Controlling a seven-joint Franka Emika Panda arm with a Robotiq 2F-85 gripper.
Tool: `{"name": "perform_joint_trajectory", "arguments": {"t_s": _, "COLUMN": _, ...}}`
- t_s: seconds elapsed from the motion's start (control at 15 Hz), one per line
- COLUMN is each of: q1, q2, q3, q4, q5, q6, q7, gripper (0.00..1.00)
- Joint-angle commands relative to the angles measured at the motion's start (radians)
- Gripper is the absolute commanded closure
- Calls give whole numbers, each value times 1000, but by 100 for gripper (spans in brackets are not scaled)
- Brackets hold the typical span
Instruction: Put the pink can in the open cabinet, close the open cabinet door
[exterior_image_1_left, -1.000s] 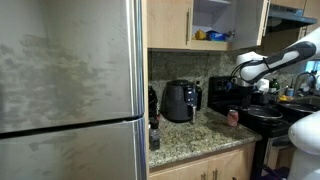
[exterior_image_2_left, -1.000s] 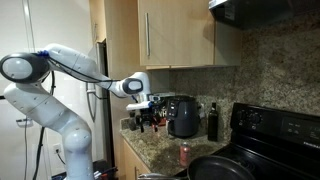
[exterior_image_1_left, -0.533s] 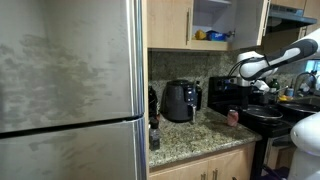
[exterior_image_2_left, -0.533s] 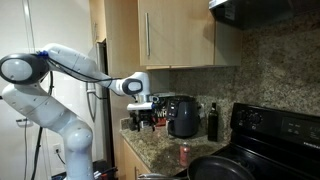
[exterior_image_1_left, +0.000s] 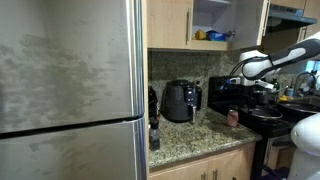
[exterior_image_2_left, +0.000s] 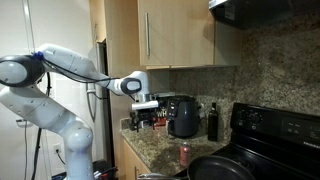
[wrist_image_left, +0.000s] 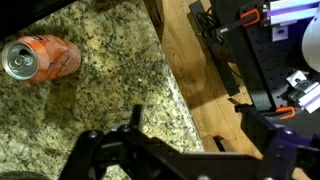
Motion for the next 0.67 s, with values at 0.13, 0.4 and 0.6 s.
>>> {"name": "perform_joint_trajectory", "arguments": {"t_s": 0.13, "q1": 12, "q2": 8, "q3": -2, "q4": 21, "q5": 78, "q6": -89, "q7": -45, "gripper": 0}}
{"name": "perform_joint_trajectory", "arguments": {"t_s": 0.4, "q1": 45, "q2": -51, "q3": -27, "q4": -4, "q5": 110, "q6": -160, "q7": -281, "gripper": 0}}
{"name": "perform_joint_trajectory", "arguments": {"t_s": 0.6, "q1": 48, "q2": -72, "q3": -32, "q4": -8, "q5": 93, "q6": -173, "q7": -444, "gripper": 0}}
